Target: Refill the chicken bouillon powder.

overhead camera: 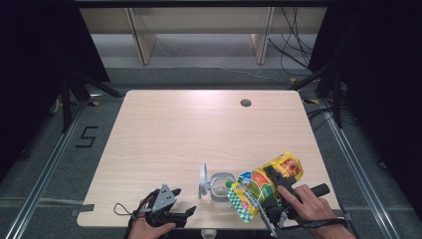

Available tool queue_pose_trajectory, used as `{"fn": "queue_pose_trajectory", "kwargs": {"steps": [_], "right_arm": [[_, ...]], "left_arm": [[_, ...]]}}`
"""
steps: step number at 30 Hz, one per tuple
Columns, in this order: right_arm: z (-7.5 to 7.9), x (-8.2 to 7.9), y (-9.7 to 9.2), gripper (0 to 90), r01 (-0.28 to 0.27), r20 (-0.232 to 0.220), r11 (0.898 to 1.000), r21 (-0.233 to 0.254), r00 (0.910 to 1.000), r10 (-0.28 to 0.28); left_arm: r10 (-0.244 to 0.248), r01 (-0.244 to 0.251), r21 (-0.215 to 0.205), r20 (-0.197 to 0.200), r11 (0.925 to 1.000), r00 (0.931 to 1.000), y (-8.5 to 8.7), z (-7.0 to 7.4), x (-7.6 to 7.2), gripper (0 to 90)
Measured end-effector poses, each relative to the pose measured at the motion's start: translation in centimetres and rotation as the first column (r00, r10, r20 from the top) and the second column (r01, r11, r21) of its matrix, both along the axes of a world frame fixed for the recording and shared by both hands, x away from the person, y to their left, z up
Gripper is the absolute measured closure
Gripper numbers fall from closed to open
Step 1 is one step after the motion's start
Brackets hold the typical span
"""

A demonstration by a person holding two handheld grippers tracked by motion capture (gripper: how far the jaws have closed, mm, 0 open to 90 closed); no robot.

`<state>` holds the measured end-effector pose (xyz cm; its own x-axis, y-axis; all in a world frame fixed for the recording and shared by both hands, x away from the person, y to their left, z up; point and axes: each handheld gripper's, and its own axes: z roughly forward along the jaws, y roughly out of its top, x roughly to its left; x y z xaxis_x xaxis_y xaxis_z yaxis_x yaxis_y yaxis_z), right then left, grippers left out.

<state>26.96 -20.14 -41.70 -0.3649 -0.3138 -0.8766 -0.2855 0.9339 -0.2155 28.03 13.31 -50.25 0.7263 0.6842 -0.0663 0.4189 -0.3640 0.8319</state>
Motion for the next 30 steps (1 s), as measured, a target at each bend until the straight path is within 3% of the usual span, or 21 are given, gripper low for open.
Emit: {"fn": "queue_pose_trajectory", "kwargs": {"steps": [1,3,4,5,7,9,10,15,18,20,22,27,29,30], "right_arm": [[-0.2,0.1,-0.1,46.4,-0.018,0.019,1.0,0.014,0.9997,0.018],[0.5,0.2,0.4,46.8,-0.064,0.021,0.996,-0.067,0.9976,0.066],[0.6,0.2,0.3,47.0,-0.059,0.018,0.996,-0.064,0.998,0.06],[0.4,0.0,0.1,47.1,-0.016,0.01,0.999,-0.03,0.9998,0.016],[0.7,0.3,0.3,47.1,-0.047,0.022,0.997,-0.066,0.9986,0.048],[0.6,0.4,0.3,47.1,-0.057,0.019,0.996,-0.063,0.9981,0.058],[0.8,0.5,0.5,47.2,-0.086,0.039,0.992,-0.091,0.9951,0.09],[1.1,0.5,0.7,47.2,-0.075,0.048,0.988,-0.135,0.9955,0.082],[1.4,0.7,1.0,47.3,-0.105,0.056,0.981,-0.165,0.9918,0.115],[1.3,0.7,0.9,47.3,-0.088,0.057,0.985,-0.15,0.9936,0.097],[1.4,0.6,1.0,47.3,-0.09,0.061,0.982,-0.168,0.993,0.102],[1.3,0.5,1.0,47.4,-0.086,0.065,0.983,-0.16,0.9931,0.098],[1.5,0.7,1.2,47.4,-0.113,0.075,0.973,-0.201,0.9886,0.13],[1.6,0.7,1.3,47.4,-0.102,0.071,0.972,-0.211,0.9903,0.12]], "left_arm": [[0.001,-0.001,-0.001,-0.001,1.0,1.0,0.0,0.0,0.0,23.9],[0.0,0.0,0.0,-0.002,1.0,1.0,0.0,0.0,0.0,23.9],[0.0,0.0,-0.002,-0.001,1.0,1.0,0.0,0.0,0.0,23.9],[0.002,-0.002,-0.003,-0.001,1.0,1.0,0.0,0.0,0.0,23.9],[0.0,0.0,0.002,-0.002,1.0,1.0,0.0,0.0,0.0,24.0],[0.002,-0.002,0.011,0.005,0.9999,1.0,0.0,0.0,0.0,24.1],[0.0,0.0,-0.005,0.001,1.0,1.0,-0.1,0.0,0.0,24.1],[0.003,-0.003,-0.009,-0.004,1.0,1.0,0.0,-0.1,0.0,24.2],[-0.002,0.002,-0.002,-0.001,1.0,1.0,0.0,0.0,0.0,24.2],[-0.001,0.001,-0.004,0.001,1.0,1.0,0.0,0.0,0.0,24.3],[0.004,-0.004,-0.006,0.003,1.0,1.0,-0.1,-0.1,-0.1,24.3],[0.002,-0.002,0.005,-0.001,1.0,1.0,0.0,-0.1,0.0,24.2],[0.004,-0.004,-0.002,-0.002,1.0,1.0,-0.1,-0.1,0.0,24.2],[0.0,0.0,0.006,-0.002,1.0,1.0,0.0,-0.1,0.0,24.2]]}}
